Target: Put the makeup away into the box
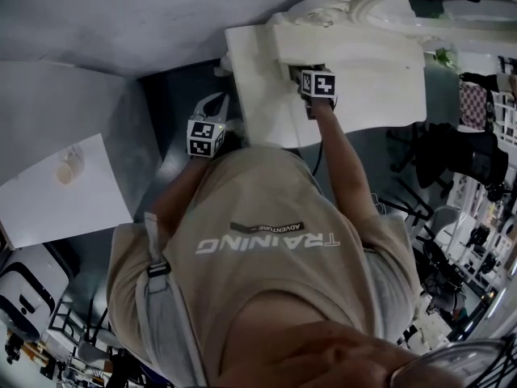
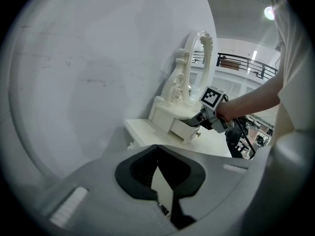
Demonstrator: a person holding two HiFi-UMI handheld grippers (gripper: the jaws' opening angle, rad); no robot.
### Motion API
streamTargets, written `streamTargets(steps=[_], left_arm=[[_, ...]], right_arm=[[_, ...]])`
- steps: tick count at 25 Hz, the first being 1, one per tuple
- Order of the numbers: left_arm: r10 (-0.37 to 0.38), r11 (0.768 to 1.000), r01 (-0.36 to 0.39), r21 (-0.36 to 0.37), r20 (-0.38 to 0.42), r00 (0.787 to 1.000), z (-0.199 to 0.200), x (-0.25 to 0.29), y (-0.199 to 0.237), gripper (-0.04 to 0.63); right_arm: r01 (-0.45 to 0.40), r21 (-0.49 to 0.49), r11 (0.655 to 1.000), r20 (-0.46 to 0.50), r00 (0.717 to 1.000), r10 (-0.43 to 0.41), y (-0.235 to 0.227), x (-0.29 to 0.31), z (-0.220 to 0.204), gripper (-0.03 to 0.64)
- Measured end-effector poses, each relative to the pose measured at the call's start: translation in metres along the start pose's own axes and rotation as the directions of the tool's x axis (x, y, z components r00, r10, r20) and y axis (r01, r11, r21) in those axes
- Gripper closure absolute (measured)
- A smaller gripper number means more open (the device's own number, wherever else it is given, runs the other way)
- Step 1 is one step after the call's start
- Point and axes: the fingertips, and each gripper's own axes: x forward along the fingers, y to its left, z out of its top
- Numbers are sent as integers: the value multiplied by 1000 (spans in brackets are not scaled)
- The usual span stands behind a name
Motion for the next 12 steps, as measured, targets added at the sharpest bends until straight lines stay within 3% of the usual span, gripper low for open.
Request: streamTargets(steps=[12], left_arm=[[54, 998, -55, -22, -14, 998, -5, -18, -27, 589]], right_arm=[[-86, -34, 996, 31, 996, 87, 1, -9, -3, 282]])
